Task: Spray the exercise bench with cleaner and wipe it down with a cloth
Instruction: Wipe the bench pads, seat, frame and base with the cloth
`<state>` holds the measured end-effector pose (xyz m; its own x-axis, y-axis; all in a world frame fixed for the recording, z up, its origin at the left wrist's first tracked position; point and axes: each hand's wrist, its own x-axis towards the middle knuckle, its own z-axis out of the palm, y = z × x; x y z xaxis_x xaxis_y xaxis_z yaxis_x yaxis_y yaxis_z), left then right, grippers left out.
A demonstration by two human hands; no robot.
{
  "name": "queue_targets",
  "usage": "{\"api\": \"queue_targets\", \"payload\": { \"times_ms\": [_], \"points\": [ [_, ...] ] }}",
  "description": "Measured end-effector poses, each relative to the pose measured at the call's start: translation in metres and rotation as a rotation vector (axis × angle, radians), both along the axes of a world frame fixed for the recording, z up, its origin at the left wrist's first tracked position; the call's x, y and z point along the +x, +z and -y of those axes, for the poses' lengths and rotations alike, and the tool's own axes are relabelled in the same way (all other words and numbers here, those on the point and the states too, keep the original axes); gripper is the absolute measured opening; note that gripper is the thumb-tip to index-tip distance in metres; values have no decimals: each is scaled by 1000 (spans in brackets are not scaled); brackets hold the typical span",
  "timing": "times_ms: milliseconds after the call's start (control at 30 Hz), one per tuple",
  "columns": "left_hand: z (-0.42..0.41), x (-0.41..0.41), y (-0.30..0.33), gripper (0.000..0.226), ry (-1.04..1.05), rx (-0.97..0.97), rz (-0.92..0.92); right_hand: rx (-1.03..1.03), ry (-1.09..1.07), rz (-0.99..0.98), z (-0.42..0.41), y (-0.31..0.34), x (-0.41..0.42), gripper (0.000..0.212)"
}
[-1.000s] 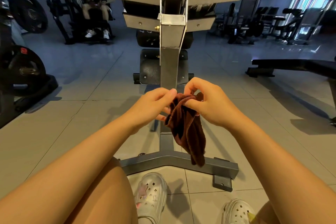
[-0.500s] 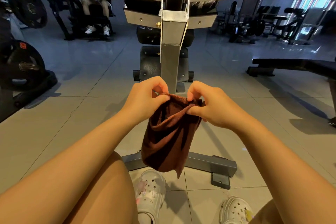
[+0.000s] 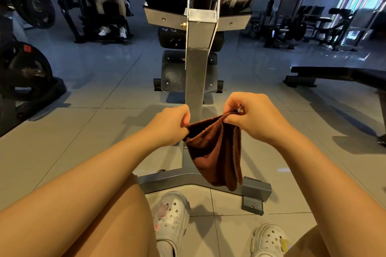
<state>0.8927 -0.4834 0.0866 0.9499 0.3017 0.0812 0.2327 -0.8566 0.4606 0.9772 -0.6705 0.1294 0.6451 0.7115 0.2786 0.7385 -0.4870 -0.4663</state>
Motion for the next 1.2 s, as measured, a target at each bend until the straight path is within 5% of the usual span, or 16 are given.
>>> {"api": "queue_targets", "payload": {
  "times_ms": [133,467,567,667,833,967,1200],
  "points": [
    [-2,0,-4,19,27,-287,-78,-48,-40,36,4,1,4,19],
    [-1,6,-3,11,158,-472,81,-68,-103,159,7,2,9,23],
    [-5,3,4,10,138,-393,67,-93,-132,162,8,1,13,16],
    [-6,-3,11,9,73,-344,-34,-98,-141,81,9,2,15,16],
    [-7,-17,19,3,-118,-660,-197,-86,-166,6,16,6,20,16],
    [-8,-16,17,9,-16,-703,-32,-75,-178,-57,21,6,24,15],
    [-10,-13,21,12,95,-847,289,256,170,-591,19,7,14,6]
  ]
}}
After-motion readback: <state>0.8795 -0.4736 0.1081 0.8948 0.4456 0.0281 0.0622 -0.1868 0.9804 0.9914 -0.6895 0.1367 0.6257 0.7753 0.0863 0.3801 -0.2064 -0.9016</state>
